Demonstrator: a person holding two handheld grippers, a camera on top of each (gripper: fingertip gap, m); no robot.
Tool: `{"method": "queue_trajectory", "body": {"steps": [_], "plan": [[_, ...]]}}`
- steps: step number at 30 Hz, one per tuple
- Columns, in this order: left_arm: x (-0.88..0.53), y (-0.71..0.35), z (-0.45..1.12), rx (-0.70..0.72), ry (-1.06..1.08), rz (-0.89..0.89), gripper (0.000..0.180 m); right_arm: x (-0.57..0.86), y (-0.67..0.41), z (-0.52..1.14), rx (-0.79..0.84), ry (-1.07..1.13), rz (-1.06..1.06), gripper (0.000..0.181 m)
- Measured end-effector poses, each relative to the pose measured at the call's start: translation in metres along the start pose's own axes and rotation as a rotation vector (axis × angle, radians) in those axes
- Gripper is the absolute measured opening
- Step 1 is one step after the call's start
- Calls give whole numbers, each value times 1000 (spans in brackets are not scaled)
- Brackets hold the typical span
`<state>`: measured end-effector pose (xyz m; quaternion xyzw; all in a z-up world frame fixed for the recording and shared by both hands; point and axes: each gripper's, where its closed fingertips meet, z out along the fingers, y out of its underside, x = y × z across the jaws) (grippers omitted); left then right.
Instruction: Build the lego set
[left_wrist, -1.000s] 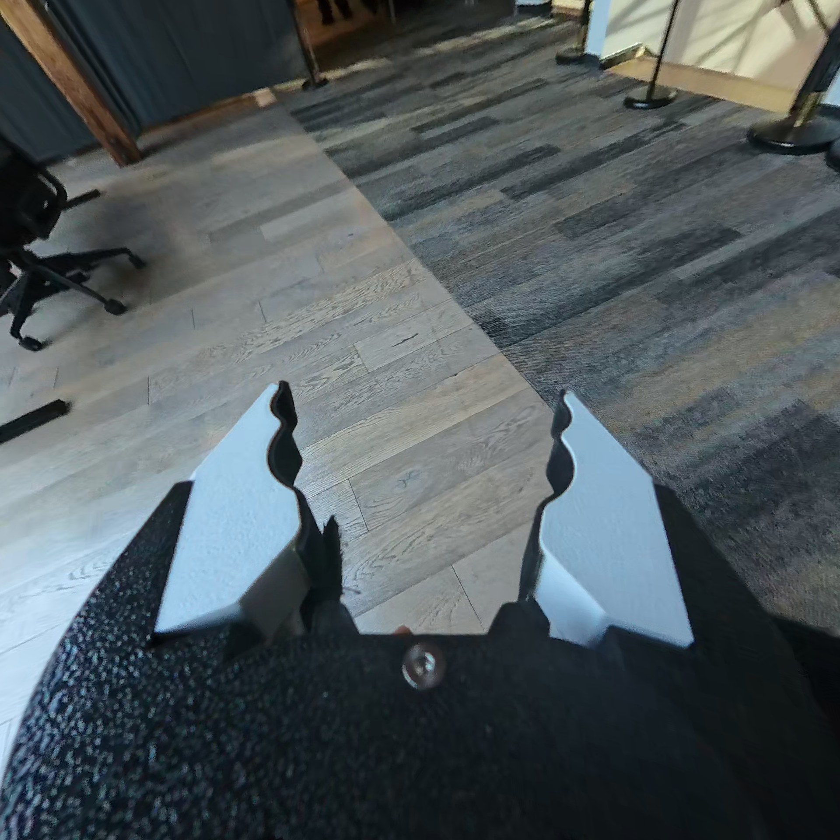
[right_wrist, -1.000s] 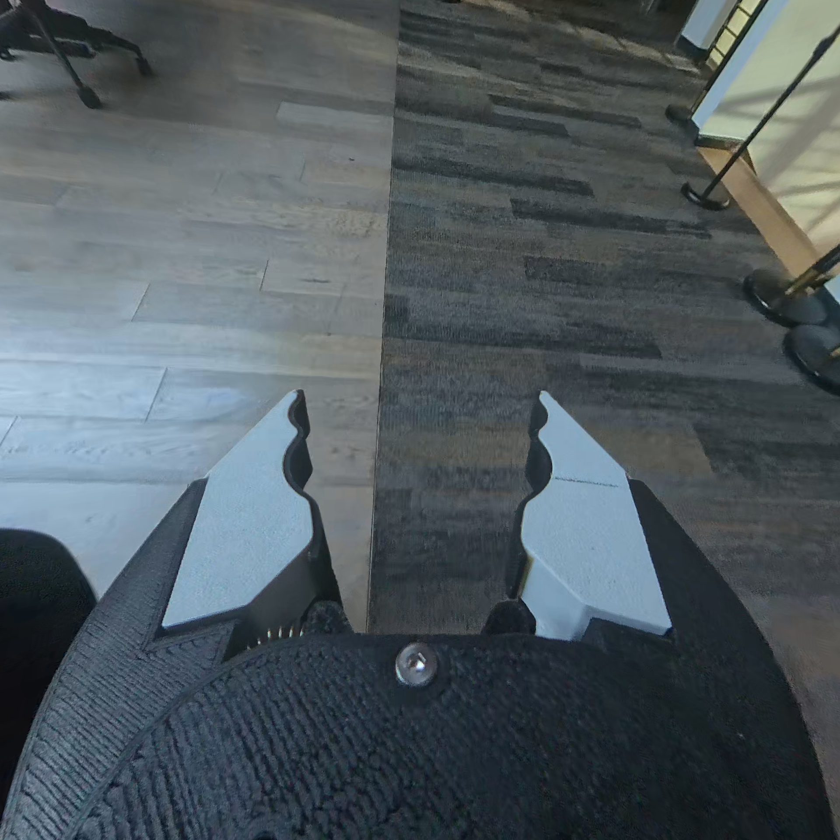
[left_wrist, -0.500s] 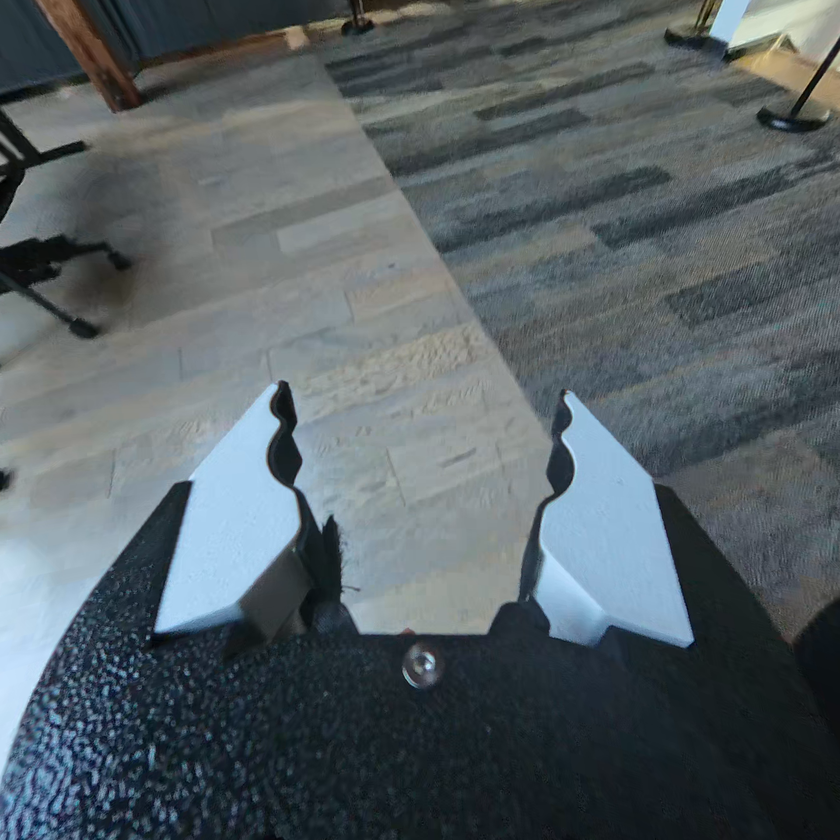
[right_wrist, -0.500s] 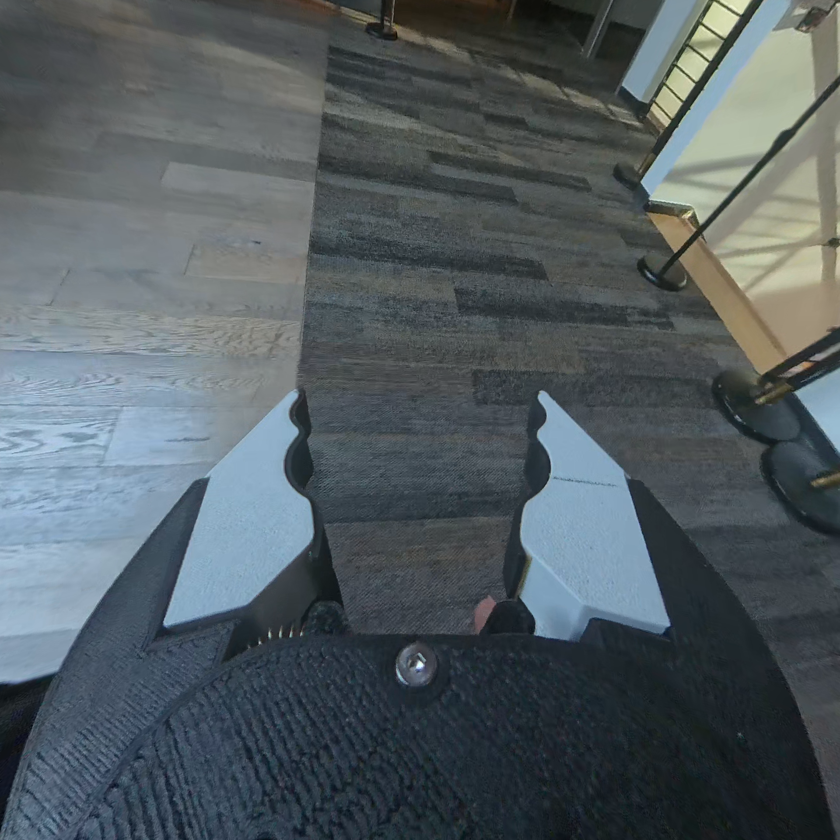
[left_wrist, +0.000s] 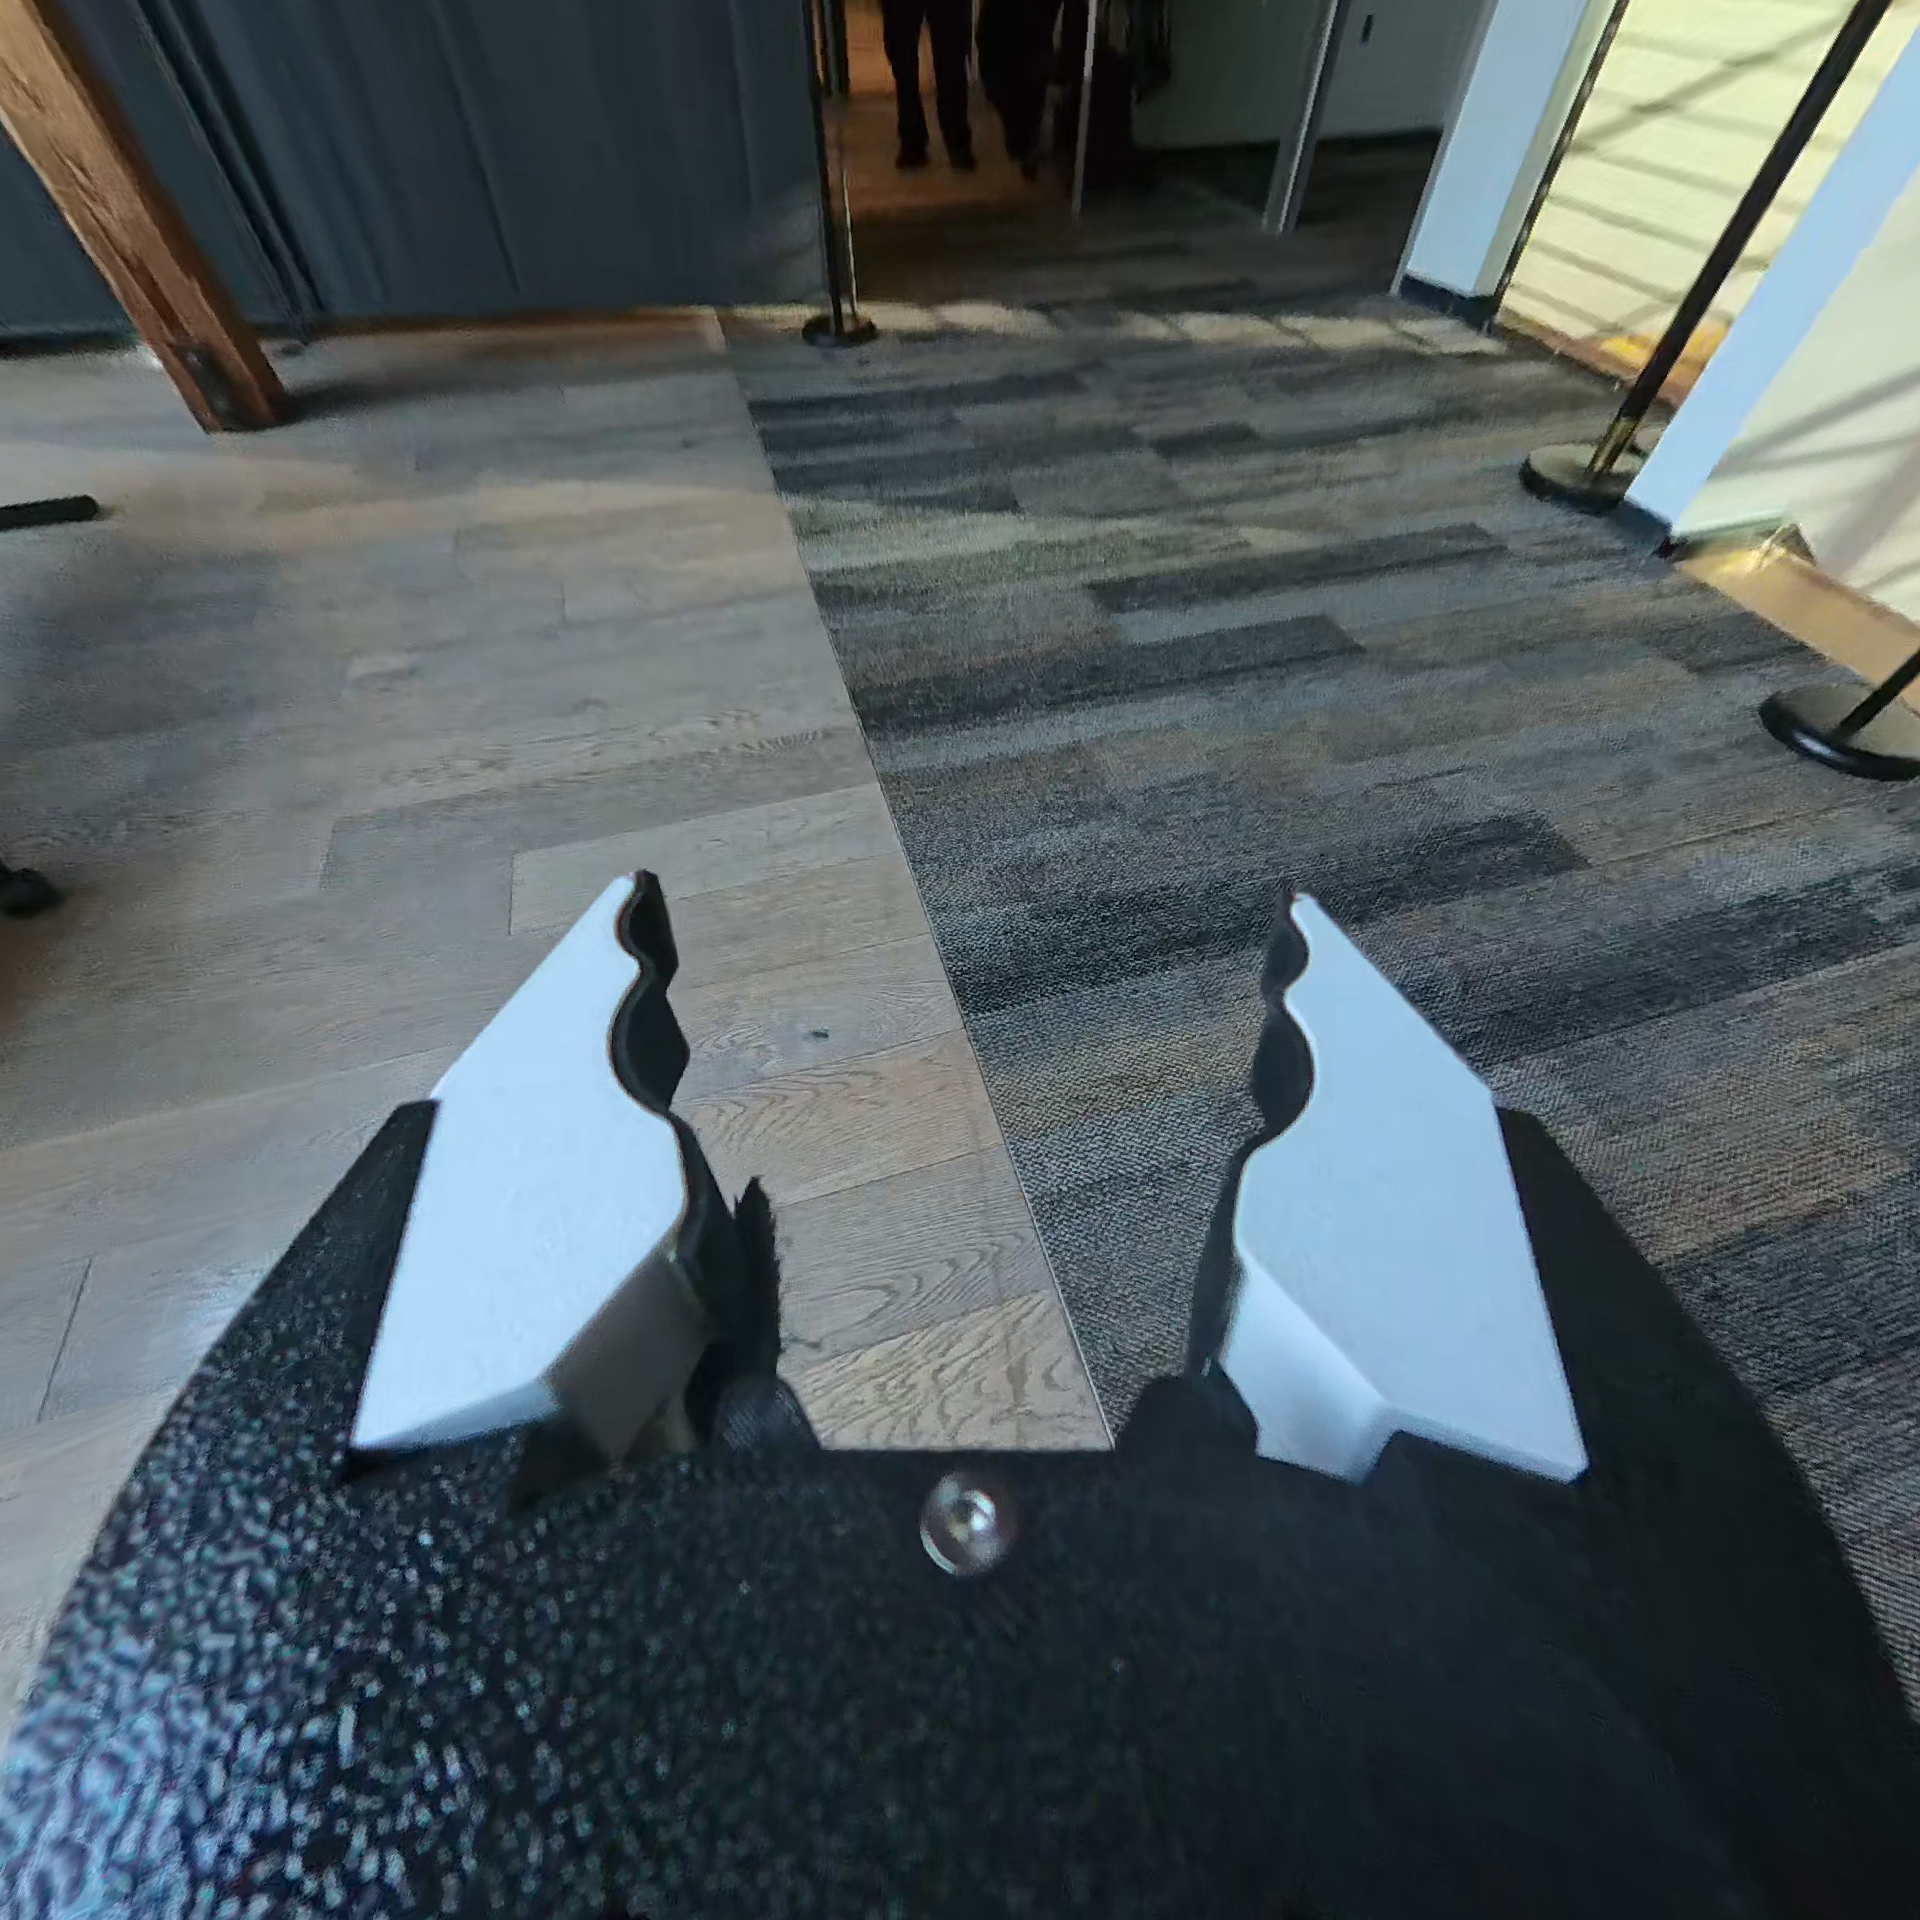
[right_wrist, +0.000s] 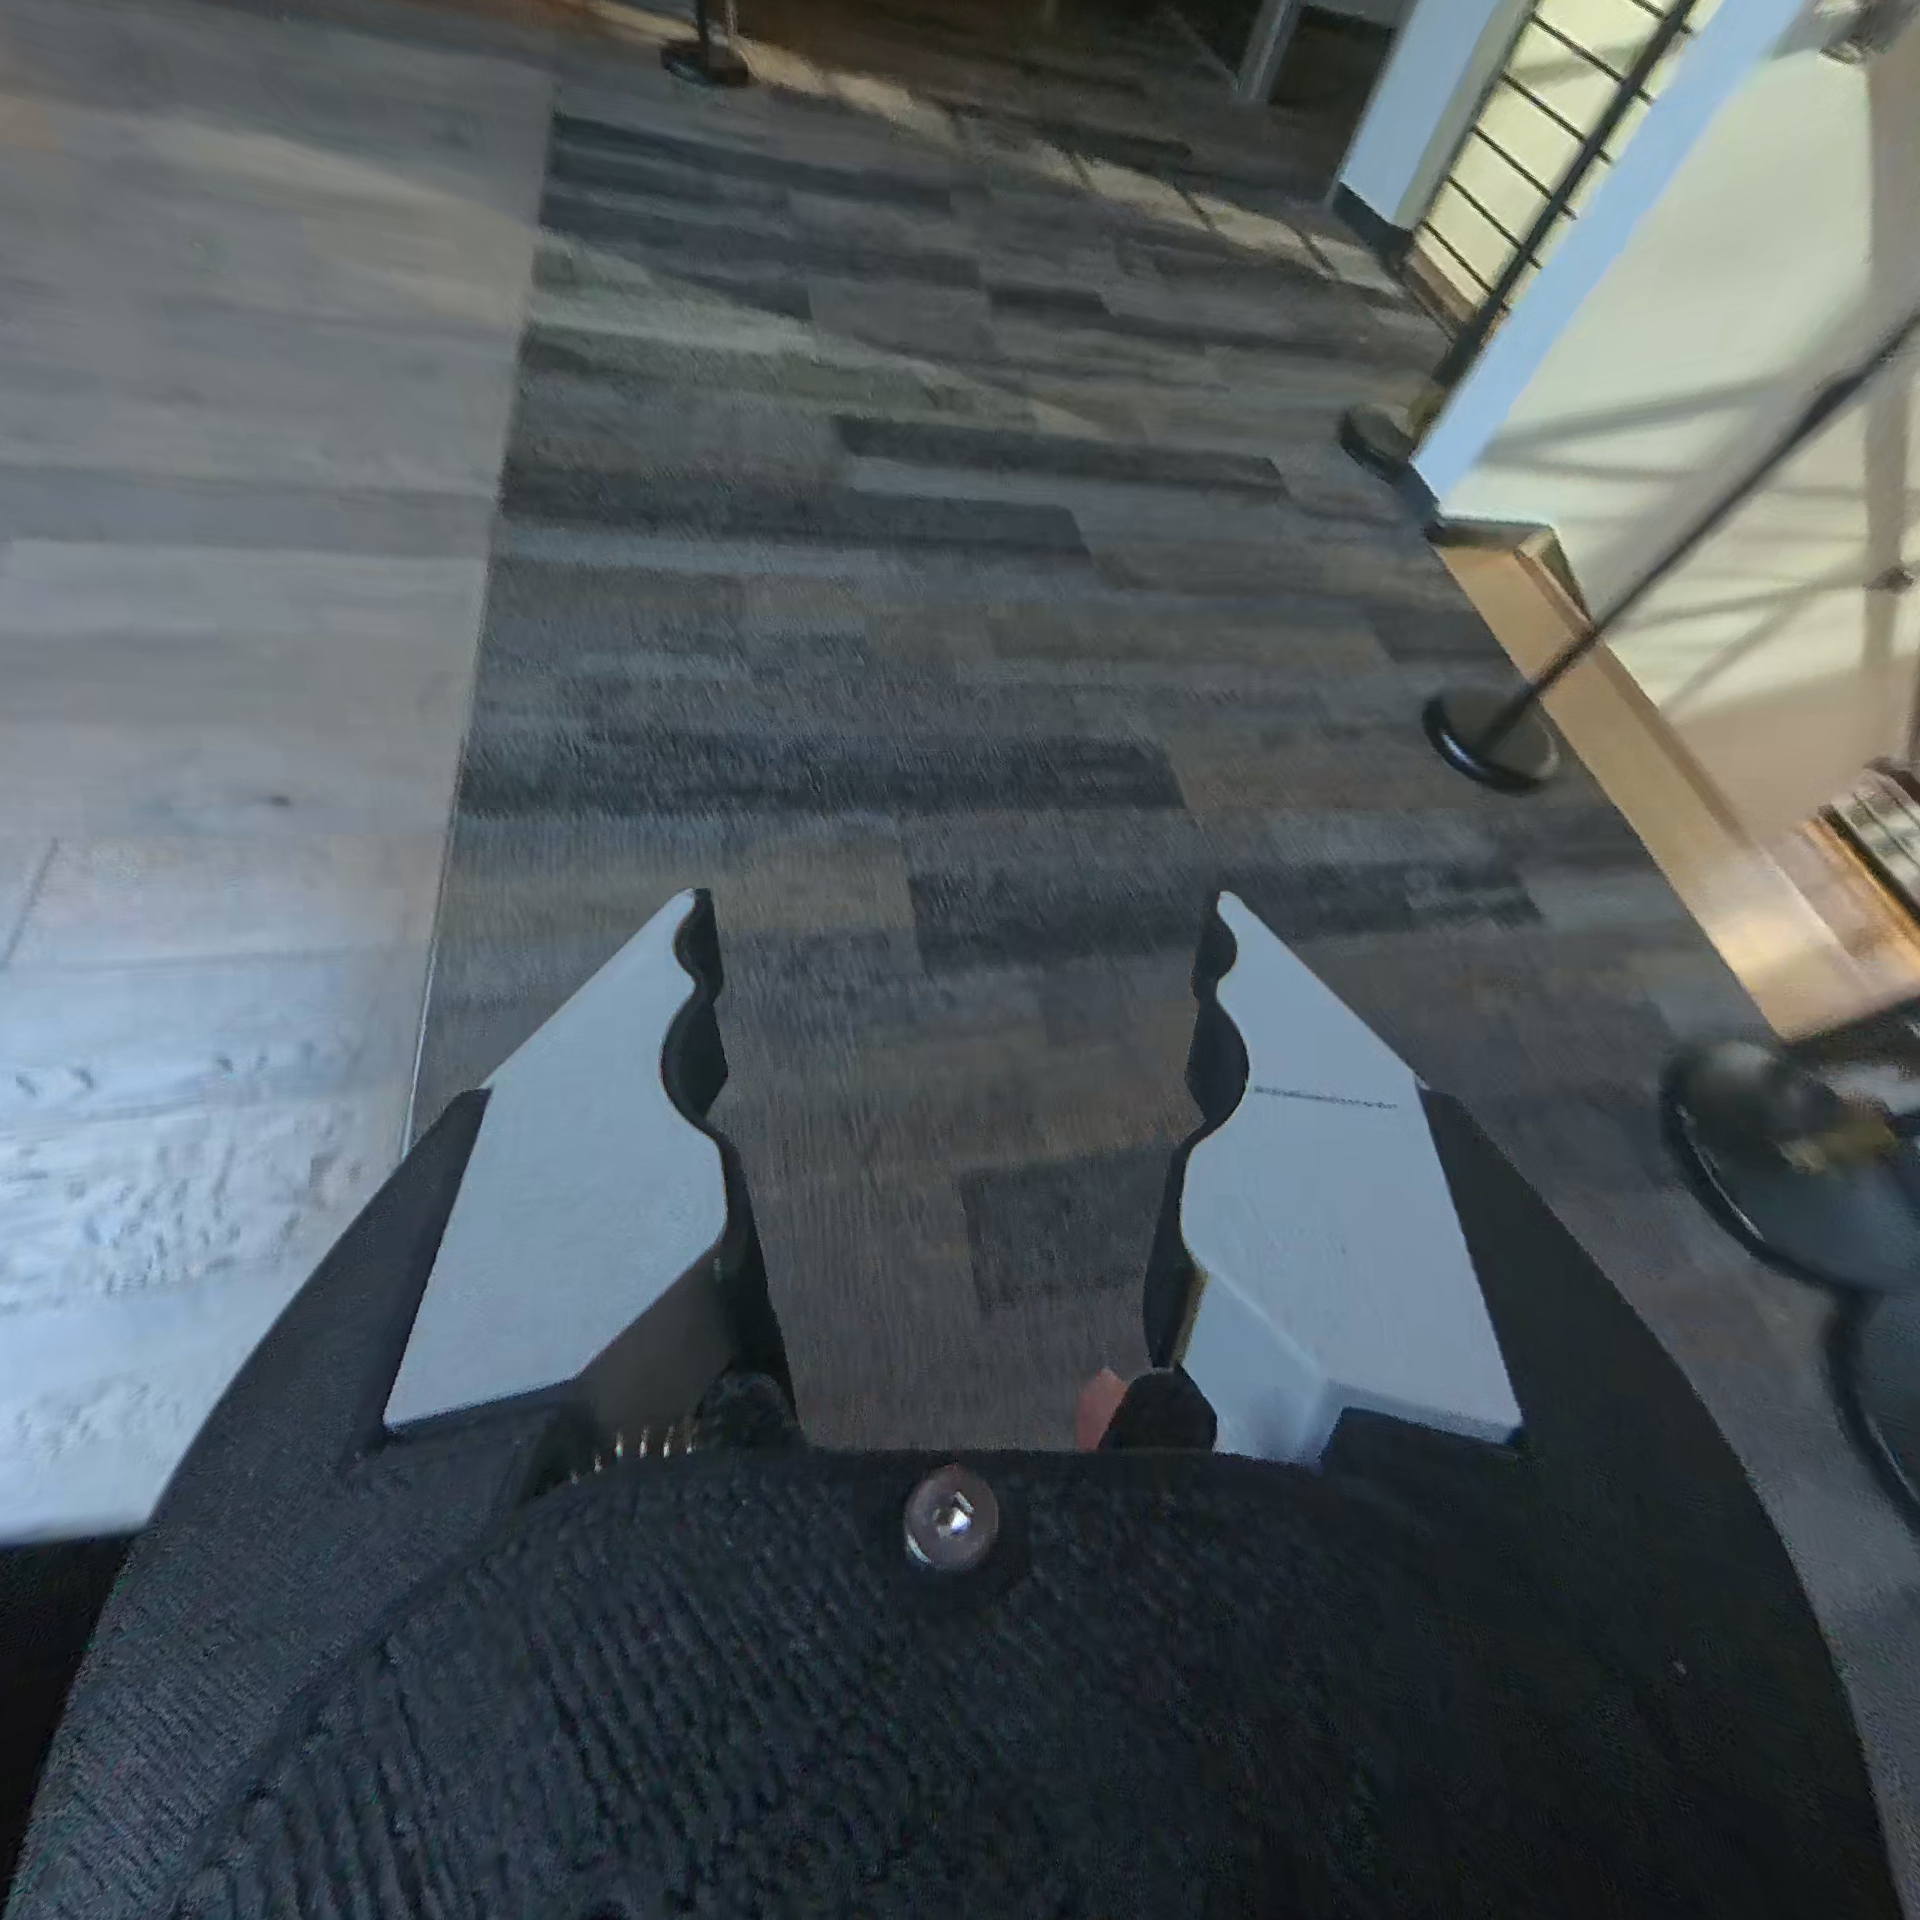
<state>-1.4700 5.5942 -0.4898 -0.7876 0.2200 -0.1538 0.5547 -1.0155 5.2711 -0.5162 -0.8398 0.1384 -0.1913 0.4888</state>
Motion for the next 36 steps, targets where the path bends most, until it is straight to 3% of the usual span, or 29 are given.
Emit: {"method": "queue_trajectory", "body": {"steps": [12,15,23,29,36], "plan": [[-71,-55,346,-142,-199,68,110,-45,-259,478,153,-170,-59,90],[-79,-109,465,-162,-241,88,115,-40,-292,567,60,-167,-95,96],[-13,-281,851,-46,-36,131,115,37,-374,795,-30,-94,-84,94],[18,-347,1090,-45,-92,88,114,122,-423,1002,-96,-15,-60,94],[46,-405,1297,-188,-96,111,108,191,-577,1268,-107,-50,-111,95]]}}
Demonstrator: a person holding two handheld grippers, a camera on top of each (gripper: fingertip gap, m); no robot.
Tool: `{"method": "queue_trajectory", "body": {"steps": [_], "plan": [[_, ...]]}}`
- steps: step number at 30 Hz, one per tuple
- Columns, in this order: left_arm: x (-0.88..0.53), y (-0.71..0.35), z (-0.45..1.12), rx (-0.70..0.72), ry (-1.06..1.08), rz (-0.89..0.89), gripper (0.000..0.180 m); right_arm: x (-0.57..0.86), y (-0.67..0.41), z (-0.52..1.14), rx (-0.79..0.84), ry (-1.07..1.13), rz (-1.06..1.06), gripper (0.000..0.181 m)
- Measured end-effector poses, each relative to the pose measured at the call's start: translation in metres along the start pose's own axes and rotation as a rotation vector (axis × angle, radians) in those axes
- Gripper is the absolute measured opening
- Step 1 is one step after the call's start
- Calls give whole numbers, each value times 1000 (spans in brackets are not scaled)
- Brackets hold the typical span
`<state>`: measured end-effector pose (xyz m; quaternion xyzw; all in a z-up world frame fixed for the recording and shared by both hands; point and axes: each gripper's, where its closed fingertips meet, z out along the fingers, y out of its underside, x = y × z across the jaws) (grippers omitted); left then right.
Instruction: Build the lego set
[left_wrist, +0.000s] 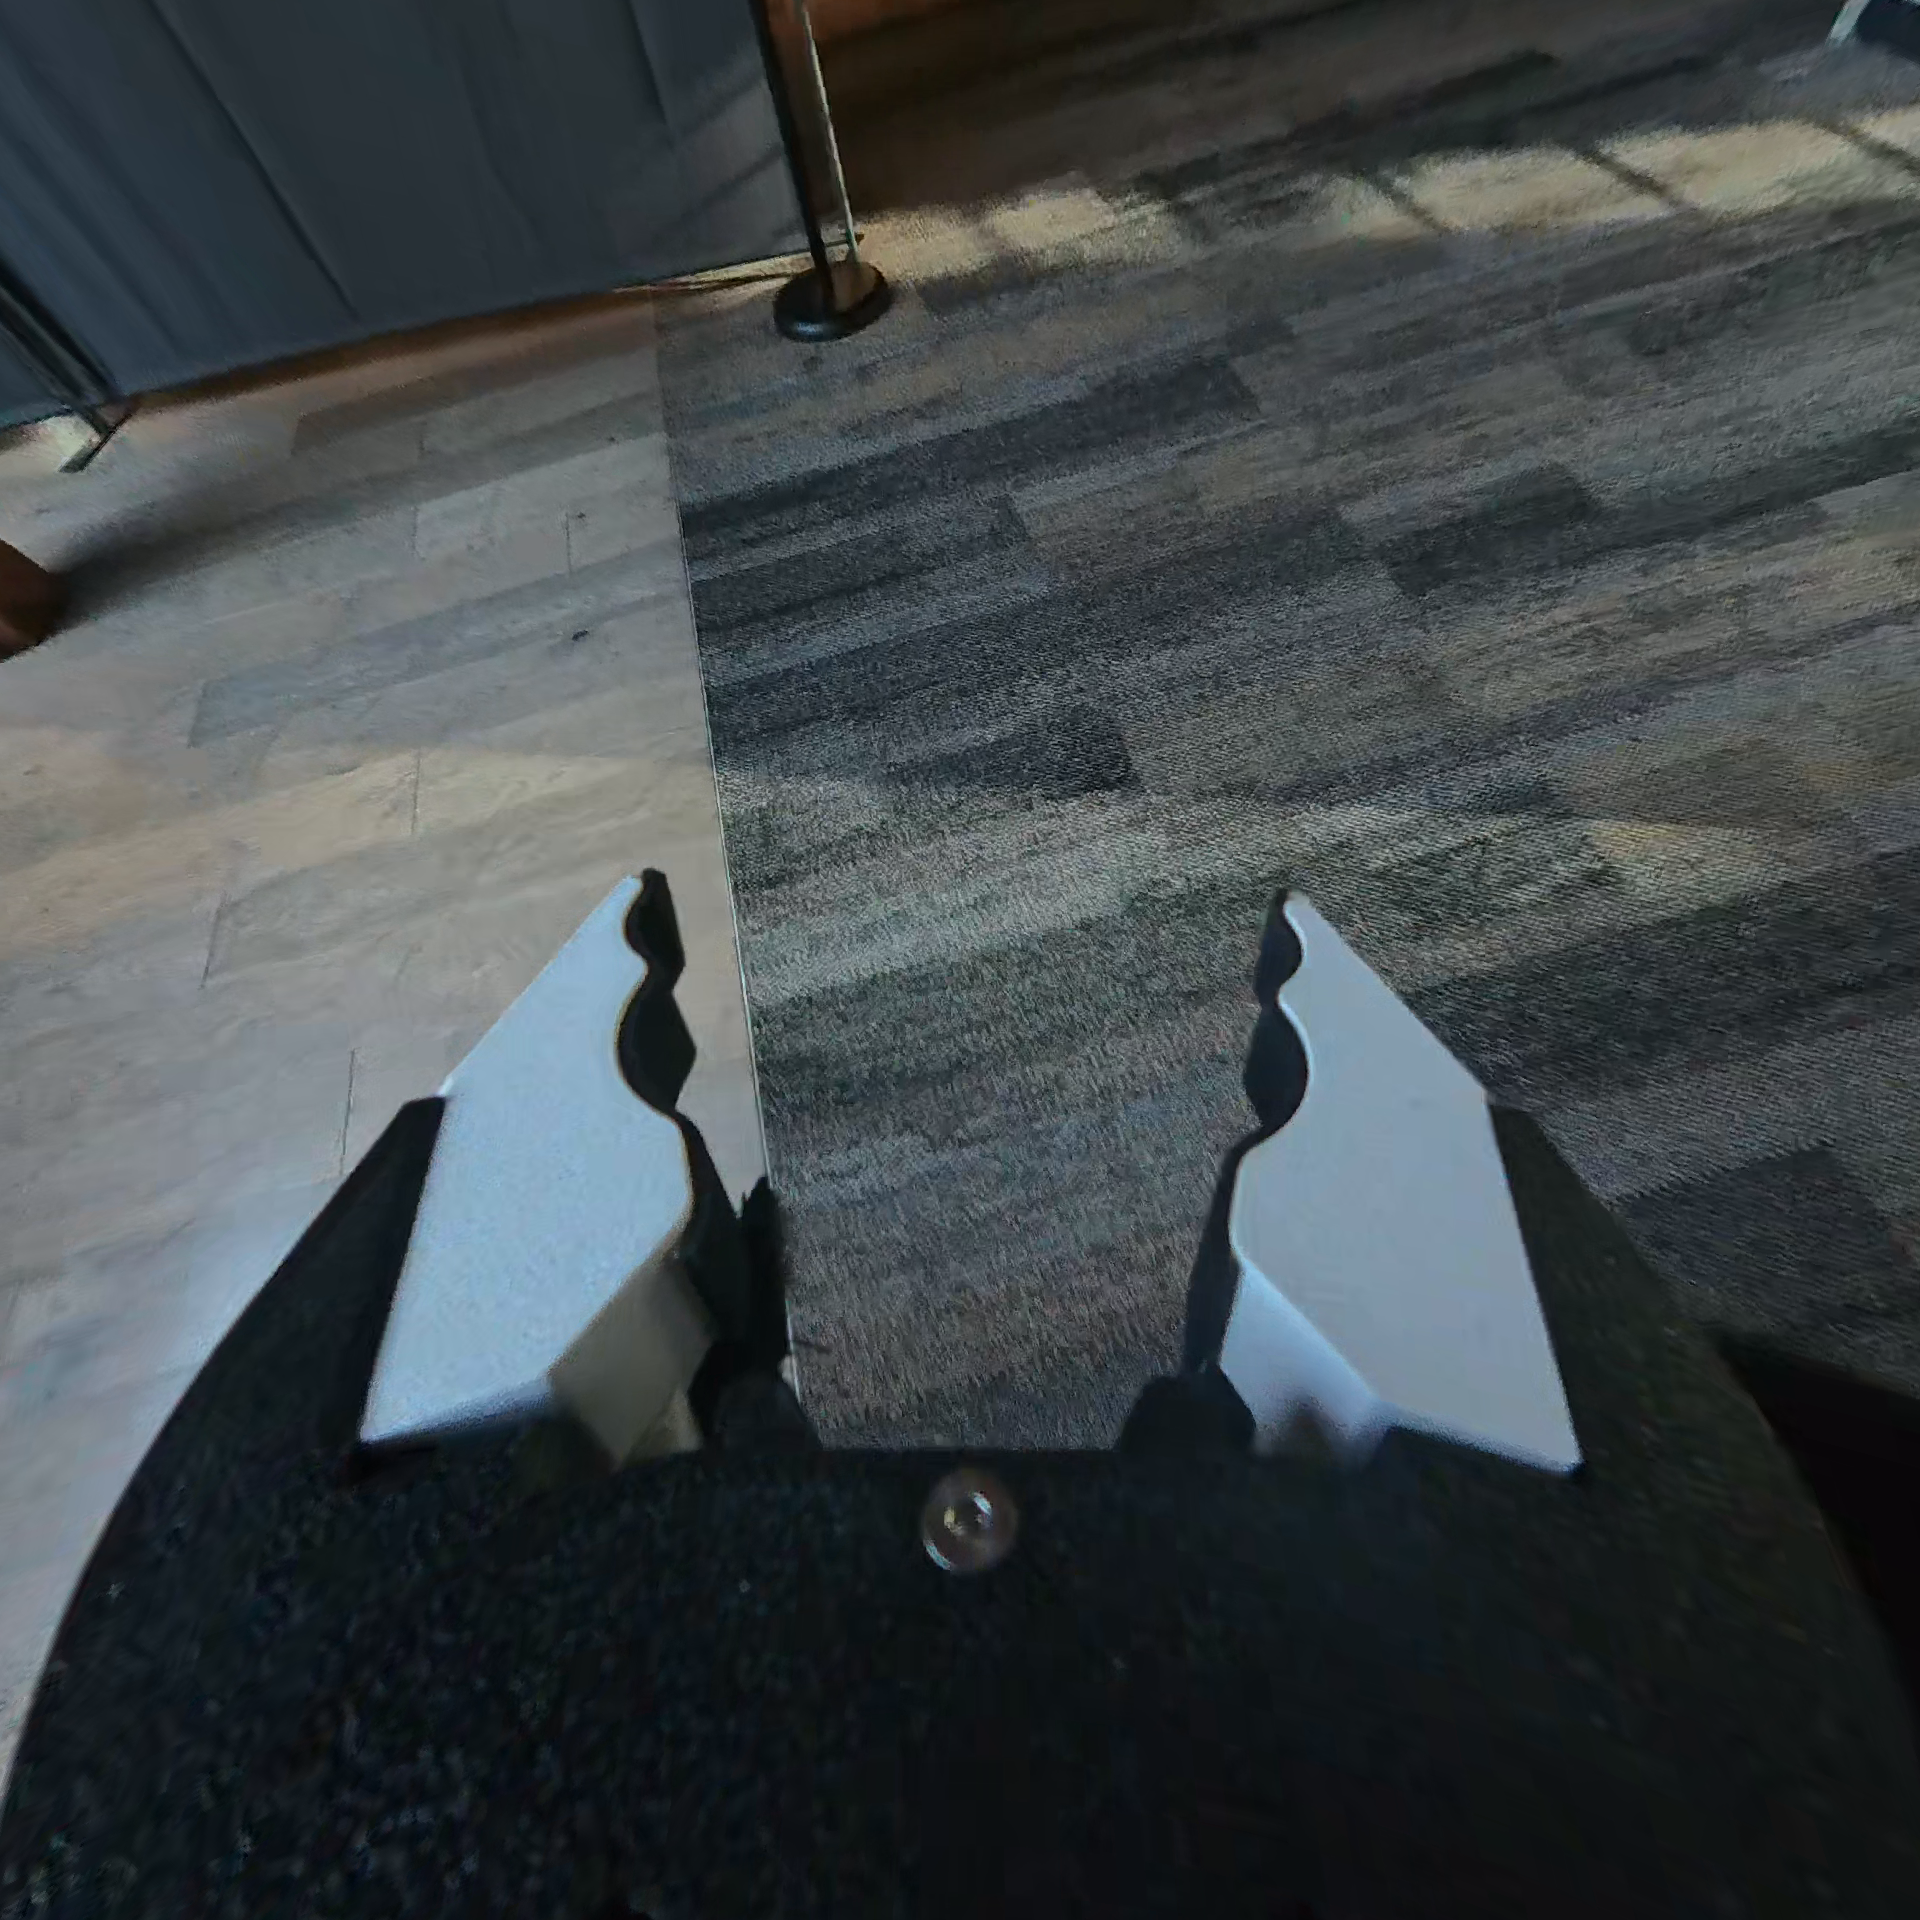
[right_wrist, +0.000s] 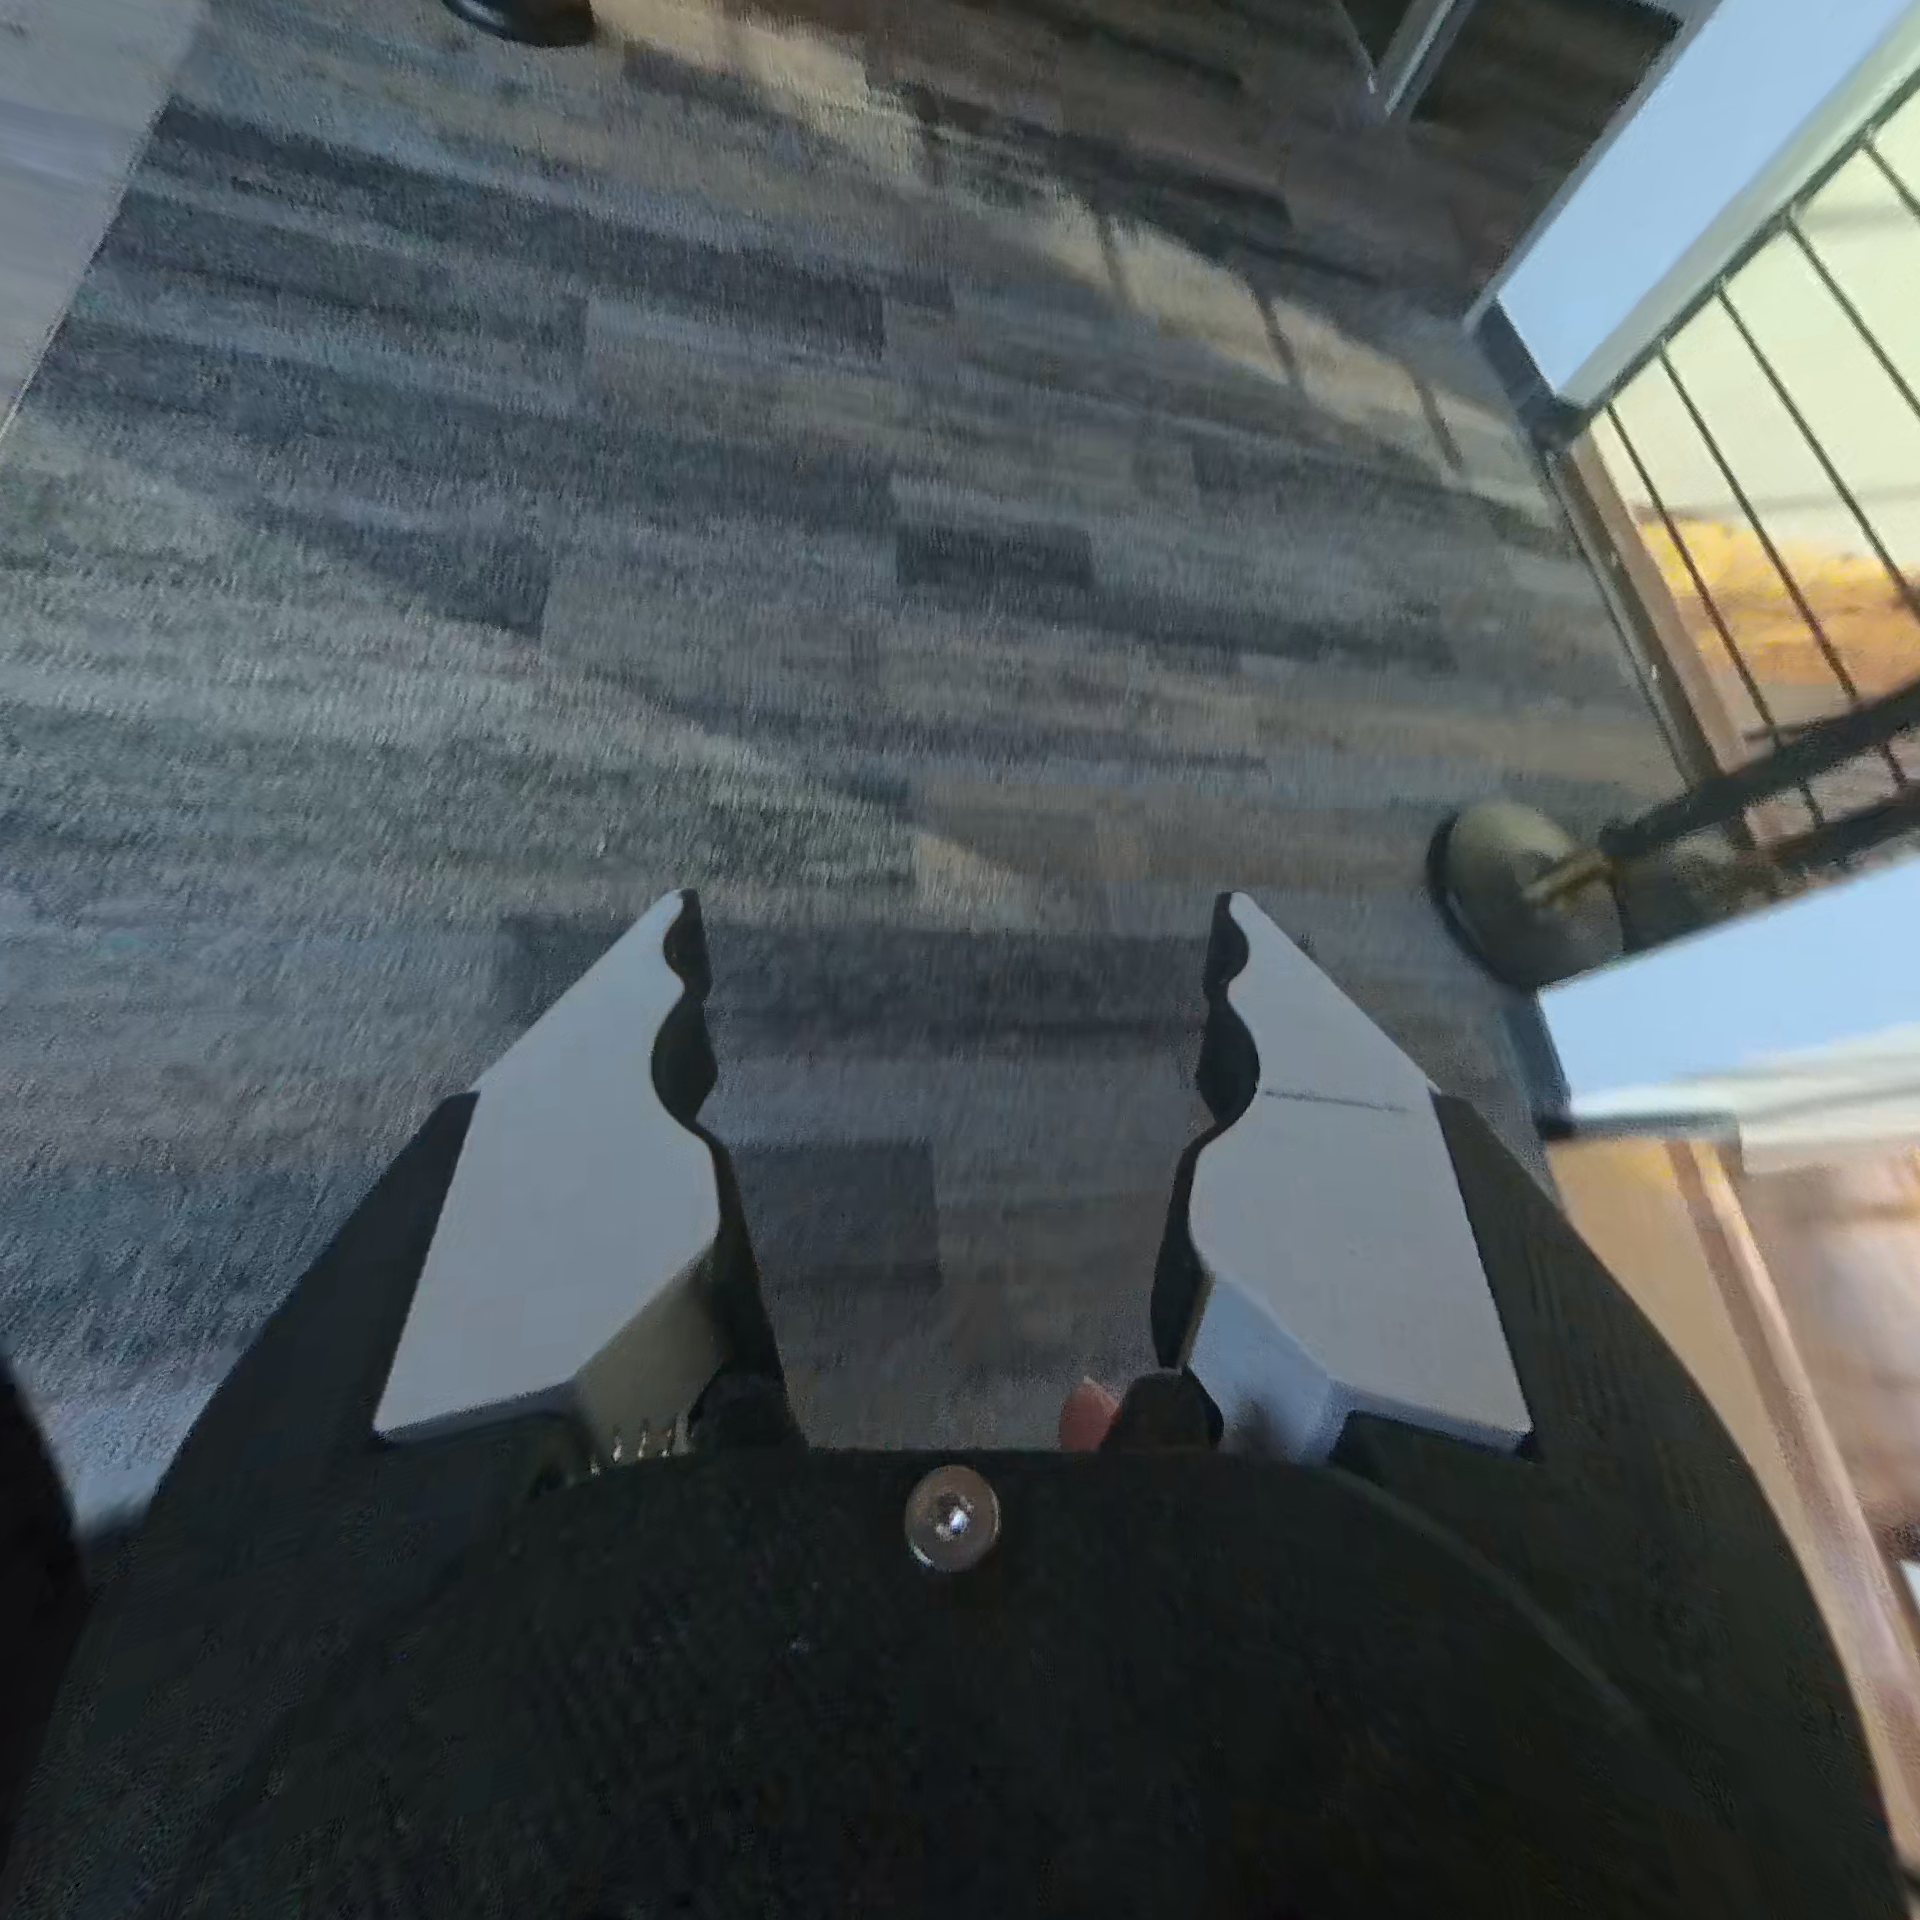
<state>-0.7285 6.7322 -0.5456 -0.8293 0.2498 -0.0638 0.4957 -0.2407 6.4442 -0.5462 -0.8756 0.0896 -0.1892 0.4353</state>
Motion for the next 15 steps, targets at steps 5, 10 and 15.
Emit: {"method": "queue_trajectory", "body": {"steps": [5,10,15], "plan": [[-10,-53,138,-15,-79,-19,110,44,-118,200,54,31,-8,96],[-1,-105,300,-136,-83,41,107,70,-201,377,31,33,57,96],[35,-228,478,-135,-1,11,110,96,-283,506,-56,-54,-26,95]]}}
